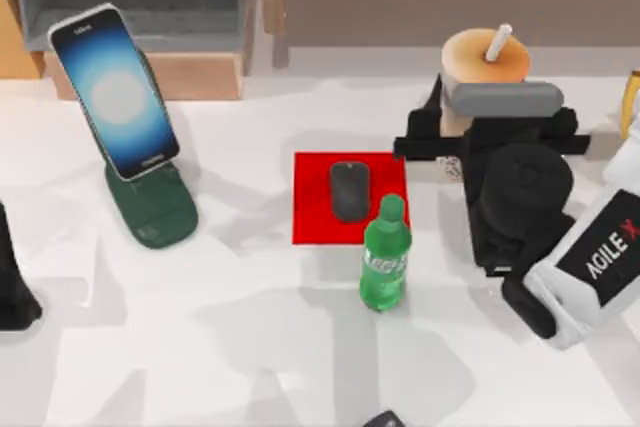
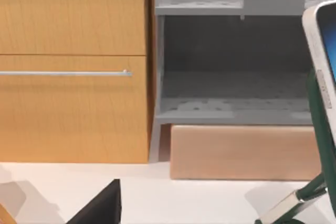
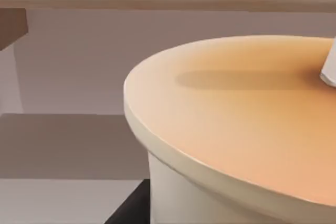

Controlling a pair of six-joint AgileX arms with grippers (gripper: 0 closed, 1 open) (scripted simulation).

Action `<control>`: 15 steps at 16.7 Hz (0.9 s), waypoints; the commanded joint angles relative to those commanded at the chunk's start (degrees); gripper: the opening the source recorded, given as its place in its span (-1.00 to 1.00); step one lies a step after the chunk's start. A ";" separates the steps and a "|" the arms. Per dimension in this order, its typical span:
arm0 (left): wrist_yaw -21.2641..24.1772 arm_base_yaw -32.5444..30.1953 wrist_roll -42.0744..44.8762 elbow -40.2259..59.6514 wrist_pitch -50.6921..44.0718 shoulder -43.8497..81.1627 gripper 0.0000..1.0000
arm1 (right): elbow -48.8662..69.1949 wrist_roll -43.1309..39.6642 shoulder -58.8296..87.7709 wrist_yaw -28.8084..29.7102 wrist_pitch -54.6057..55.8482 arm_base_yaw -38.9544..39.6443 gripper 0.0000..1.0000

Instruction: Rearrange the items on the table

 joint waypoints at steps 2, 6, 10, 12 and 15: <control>0.00 0.00 0.00 0.00 0.00 0.00 1.00 | 0.00 0.00 0.00 0.00 0.00 0.00 -0.96; 0.00 0.00 0.00 0.00 0.00 0.00 1.00 | 0.00 0.00 0.00 0.00 0.00 0.00 -1.00; 0.00 0.00 0.00 0.00 0.00 0.00 1.00 | 0.00 0.00 0.00 0.00 0.00 0.00 -1.00; 0.00 0.00 0.00 0.00 0.00 0.00 1.00 | -0.07 0.10 -0.20 -0.02 -0.15 0.12 -1.00; 0.00 0.00 0.00 0.00 0.00 0.00 1.00 | -0.21 0.12 -1.96 -0.04 -1.79 0.12 -1.00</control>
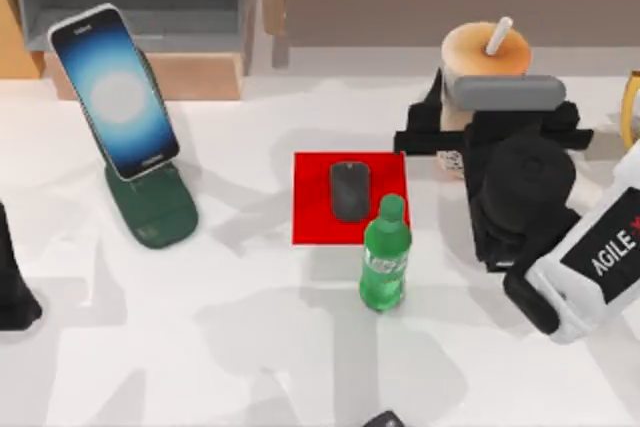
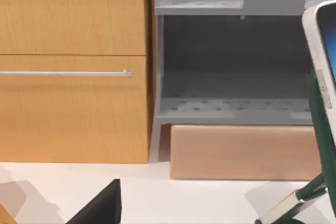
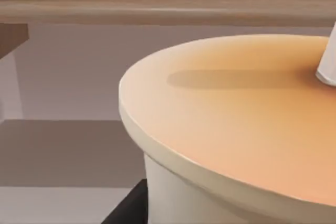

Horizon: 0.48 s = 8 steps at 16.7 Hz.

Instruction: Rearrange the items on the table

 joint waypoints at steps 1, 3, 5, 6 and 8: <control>0.00 0.00 0.00 0.00 0.00 0.00 1.00 | -0.02 0.01 -0.40 0.00 -0.37 0.01 -1.00; 0.00 0.00 0.00 0.00 0.00 0.00 1.00 | -0.02 0.01 -0.46 0.00 -0.42 0.01 -1.00; 0.00 0.00 0.00 0.00 0.00 0.00 1.00 | 0.12 0.09 -0.28 -0.02 -0.30 0.00 -1.00; 0.00 0.00 0.00 0.00 0.00 0.00 1.00 | 0.66 0.15 -0.88 -0.12 -0.24 0.01 -1.00; 0.00 0.00 0.00 0.00 0.00 0.00 1.00 | 2.57 0.43 -3.81 -0.64 -1.33 -0.21 -1.00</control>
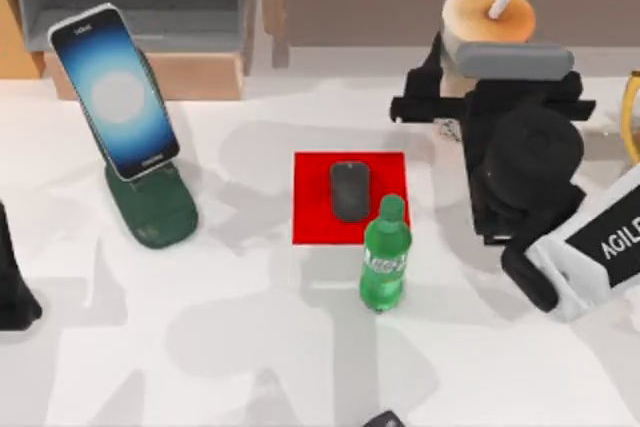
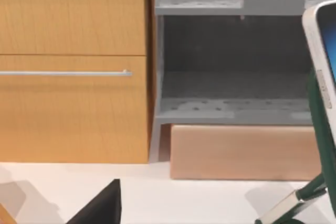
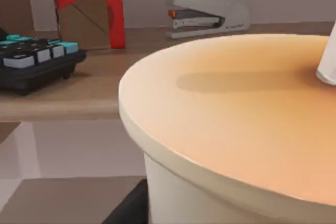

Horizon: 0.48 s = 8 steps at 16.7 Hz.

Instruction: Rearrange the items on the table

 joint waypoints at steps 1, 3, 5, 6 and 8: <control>0.00 0.00 0.00 0.00 0.00 0.00 1.00 | 1.11 0.21 -2.19 -0.35 -1.18 -0.38 -1.00; 0.00 0.00 0.00 0.00 0.00 0.00 1.00 | 3.33 0.73 -7.04 -1.24 -4.61 -2.13 -1.00; 0.00 0.00 0.00 0.00 0.00 0.00 1.00 | 5.55 1.26 -11.38 -2.36 -9.14 -5.25 -1.00; 0.00 0.00 0.00 0.00 0.00 0.00 1.00 | 6.71 1.51 -13.08 -3.04 -11.68 -7.19 -1.00; 0.00 0.00 0.00 0.00 0.00 0.00 1.00 | 9.14 1.86 -15.41 -4.75 -17.03 -11.43 -1.00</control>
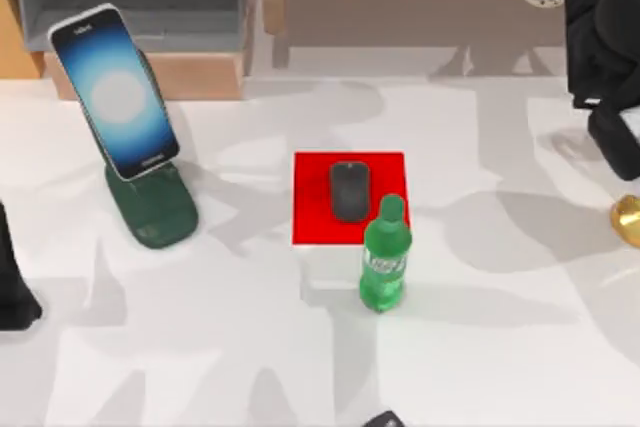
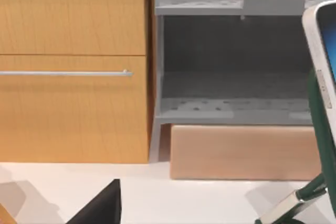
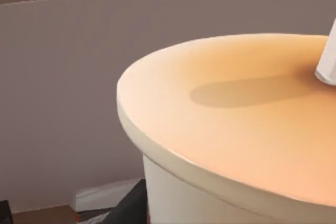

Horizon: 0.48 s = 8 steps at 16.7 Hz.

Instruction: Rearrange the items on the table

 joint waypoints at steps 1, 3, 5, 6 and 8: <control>0.00 0.00 0.00 0.00 0.00 0.00 1.00 | 1.28 0.09 -0.65 -1.12 -2.78 -2.13 -1.00; 0.00 0.00 0.00 0.00 0.00 0.00 1.00 | 4.17 0.11 -1.08 -4.05 -8.39 -6.17 -1.00; 0.00 0.00 0.00 0.00 0.00 0.00 1.00 | 7.56 -0.06 -0.48 -7.80 -13.63 -9.68 -1.00; 0.00 0.00 0.00 0.00 0.00 0.00 1.00 | 9.38 -0.21 0.21 -9.89 -16.06 -11.17 -1.00; 0.00 0.00 0.00 0.00 0.00 0.00 1.00 | 13.05 -0.62 2.11 -14.18 -20.32 -13.53 -1.00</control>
